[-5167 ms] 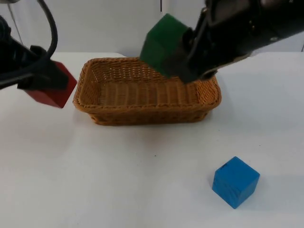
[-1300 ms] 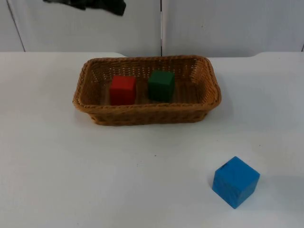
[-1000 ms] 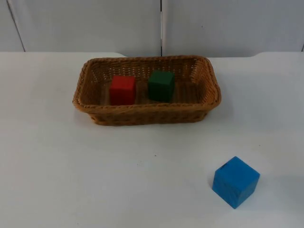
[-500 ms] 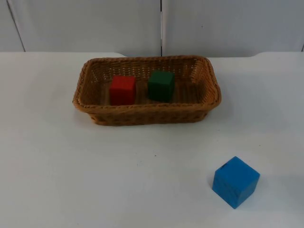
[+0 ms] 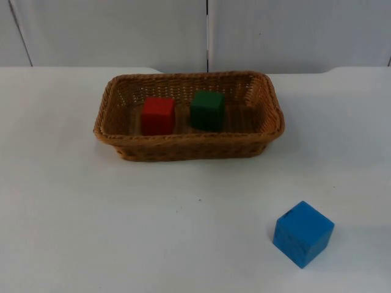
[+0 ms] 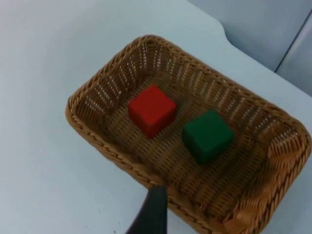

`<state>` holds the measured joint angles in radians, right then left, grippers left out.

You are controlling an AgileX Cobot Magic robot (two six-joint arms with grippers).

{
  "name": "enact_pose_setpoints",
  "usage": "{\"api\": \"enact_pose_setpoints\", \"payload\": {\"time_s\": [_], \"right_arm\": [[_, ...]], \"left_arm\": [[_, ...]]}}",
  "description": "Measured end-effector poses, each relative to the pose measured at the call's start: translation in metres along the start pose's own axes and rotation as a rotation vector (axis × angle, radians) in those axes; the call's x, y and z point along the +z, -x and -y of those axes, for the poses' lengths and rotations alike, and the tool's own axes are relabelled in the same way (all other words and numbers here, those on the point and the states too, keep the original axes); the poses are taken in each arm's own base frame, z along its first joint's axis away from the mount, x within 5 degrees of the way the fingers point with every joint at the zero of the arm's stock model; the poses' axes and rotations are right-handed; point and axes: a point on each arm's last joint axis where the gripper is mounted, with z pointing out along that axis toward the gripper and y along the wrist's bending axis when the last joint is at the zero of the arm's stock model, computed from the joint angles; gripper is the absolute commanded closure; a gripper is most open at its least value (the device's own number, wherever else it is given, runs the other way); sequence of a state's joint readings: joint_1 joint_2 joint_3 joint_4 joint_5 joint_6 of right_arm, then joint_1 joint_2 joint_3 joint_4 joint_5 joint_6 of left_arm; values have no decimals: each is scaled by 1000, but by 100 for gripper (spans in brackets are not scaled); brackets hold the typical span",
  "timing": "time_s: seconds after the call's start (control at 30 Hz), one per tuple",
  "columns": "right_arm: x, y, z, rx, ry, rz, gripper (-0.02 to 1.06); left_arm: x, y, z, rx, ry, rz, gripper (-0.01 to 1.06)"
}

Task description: Pick up one cube with each hand and place exactly two cubes into the same basket, leaving the remaining cube outside.

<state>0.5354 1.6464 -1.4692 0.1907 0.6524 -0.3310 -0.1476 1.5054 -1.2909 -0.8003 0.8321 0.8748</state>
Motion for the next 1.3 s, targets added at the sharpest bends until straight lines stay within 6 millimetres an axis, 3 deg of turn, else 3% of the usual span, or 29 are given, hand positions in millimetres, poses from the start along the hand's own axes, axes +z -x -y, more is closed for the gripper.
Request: {"api": "enact_pose_setpoints", "payload": {"time_s": [0.13,0.7,1.17,1.3], "right_arm": [[-9,-17,-4,8,-6,6,24],[-46,-51,-15,44,-4,40,24],[-72,-57,-19,52,-11,107,24],[-82,-59,-21,52,-17,136,24]], "left_arm": [[-10,-10,9,-3,5,1,17],[-50,-36,39,9,44,62,17],[-80,-93,73,1,79,100,17],[-102,-109,86,19,131,129,17]]}}
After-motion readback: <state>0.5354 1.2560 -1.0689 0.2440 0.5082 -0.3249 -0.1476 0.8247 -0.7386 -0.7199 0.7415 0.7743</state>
